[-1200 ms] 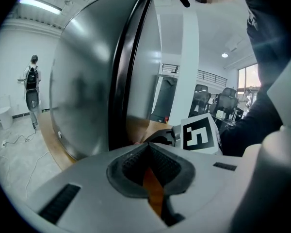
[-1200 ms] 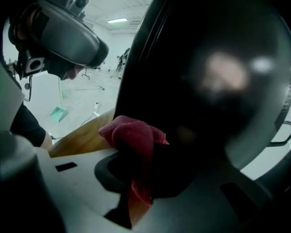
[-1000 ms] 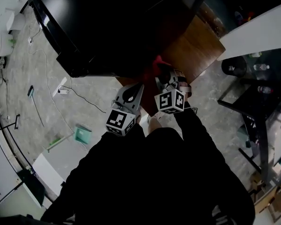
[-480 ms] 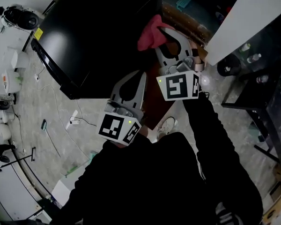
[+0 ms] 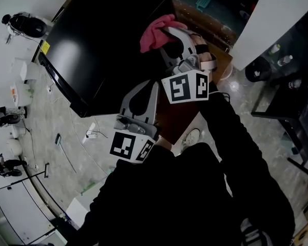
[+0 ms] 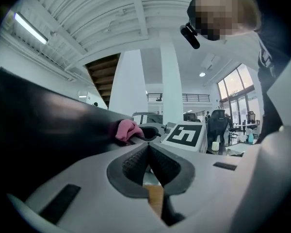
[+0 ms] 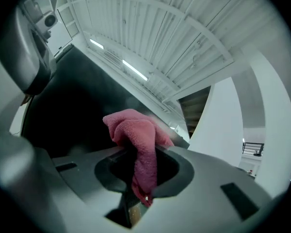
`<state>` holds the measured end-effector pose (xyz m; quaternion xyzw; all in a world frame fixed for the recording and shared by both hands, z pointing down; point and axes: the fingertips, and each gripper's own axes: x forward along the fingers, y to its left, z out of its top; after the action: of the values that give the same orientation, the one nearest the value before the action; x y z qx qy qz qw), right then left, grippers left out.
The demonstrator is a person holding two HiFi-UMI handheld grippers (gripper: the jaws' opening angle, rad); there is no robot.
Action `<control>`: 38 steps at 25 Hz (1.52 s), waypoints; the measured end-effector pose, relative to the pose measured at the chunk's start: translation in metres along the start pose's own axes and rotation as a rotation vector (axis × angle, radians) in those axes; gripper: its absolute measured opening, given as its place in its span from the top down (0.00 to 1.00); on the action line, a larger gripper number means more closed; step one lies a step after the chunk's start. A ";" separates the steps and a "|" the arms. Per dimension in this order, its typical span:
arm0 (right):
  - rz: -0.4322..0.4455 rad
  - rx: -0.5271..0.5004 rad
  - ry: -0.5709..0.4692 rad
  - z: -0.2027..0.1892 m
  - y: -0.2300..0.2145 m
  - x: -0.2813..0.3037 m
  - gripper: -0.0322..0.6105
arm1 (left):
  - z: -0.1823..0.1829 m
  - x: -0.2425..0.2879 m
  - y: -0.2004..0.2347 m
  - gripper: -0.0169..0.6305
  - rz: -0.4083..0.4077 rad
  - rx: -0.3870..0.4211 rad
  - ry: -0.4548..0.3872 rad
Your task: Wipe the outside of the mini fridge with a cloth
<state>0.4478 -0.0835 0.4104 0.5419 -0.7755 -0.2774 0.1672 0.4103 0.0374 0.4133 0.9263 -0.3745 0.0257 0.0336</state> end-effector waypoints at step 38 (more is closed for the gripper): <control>0.467 -0.105 0.450 -0.299 0.233 -0.011 0.82 | -0.266 -0.004 -0.005 0.96 -0.064 -0.099 0.381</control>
<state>0.4448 -0.0876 0.7892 0.3878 -0.8071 -0.1447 0.4210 0.4049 0.0654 0.6778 0.9134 -0.3323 0.1808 0.1502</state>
